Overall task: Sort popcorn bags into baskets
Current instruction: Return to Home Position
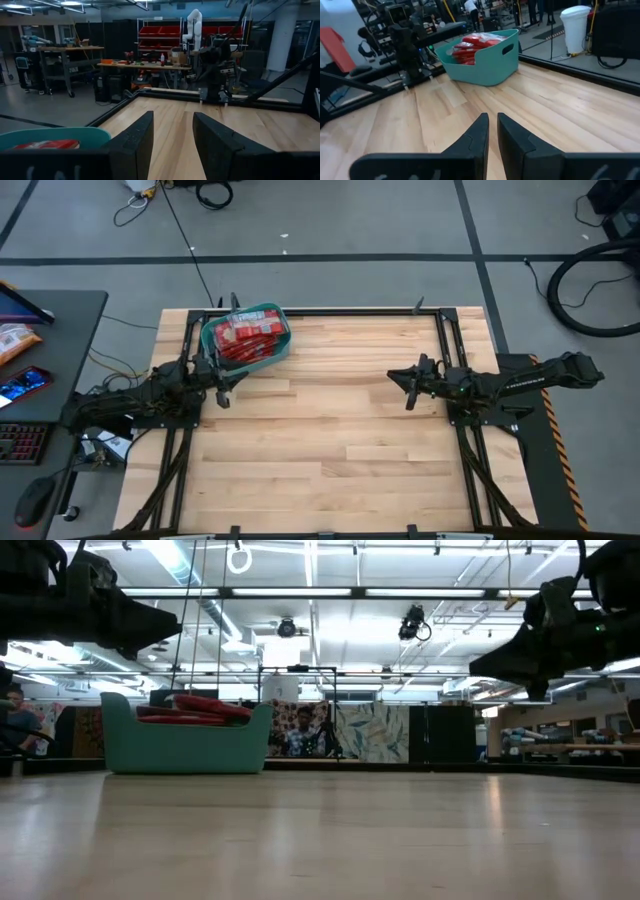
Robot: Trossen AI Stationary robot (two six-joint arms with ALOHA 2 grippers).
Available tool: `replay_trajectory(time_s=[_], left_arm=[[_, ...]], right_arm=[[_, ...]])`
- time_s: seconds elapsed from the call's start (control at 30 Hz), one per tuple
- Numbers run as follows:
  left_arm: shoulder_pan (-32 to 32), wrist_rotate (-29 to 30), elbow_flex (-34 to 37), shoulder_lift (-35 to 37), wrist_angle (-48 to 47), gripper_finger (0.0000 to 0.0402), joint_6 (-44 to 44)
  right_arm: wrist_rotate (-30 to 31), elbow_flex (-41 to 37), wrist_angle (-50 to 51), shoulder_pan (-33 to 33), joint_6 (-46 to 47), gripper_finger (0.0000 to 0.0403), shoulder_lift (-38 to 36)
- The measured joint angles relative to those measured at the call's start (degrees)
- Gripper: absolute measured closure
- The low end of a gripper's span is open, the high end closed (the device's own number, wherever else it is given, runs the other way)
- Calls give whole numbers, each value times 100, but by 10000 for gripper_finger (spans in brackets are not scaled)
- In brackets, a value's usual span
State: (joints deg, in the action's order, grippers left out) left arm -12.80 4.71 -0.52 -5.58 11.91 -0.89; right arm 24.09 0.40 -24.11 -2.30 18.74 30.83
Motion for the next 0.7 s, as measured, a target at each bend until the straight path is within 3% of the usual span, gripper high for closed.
replay_trajectory(time_s=[0.4,0.57,0.7], left_arm=[[1,0,1,0,22,260,9],[2,-2,1,-2,409,260,11],[1,-2,1,-2,742,260,60]], right_arm=[[-135,0,19,0,-342,359,-219],[-336,-4,19,-1,-345,365,-276],[-145,-4,16,-3,-275,374,-412]])
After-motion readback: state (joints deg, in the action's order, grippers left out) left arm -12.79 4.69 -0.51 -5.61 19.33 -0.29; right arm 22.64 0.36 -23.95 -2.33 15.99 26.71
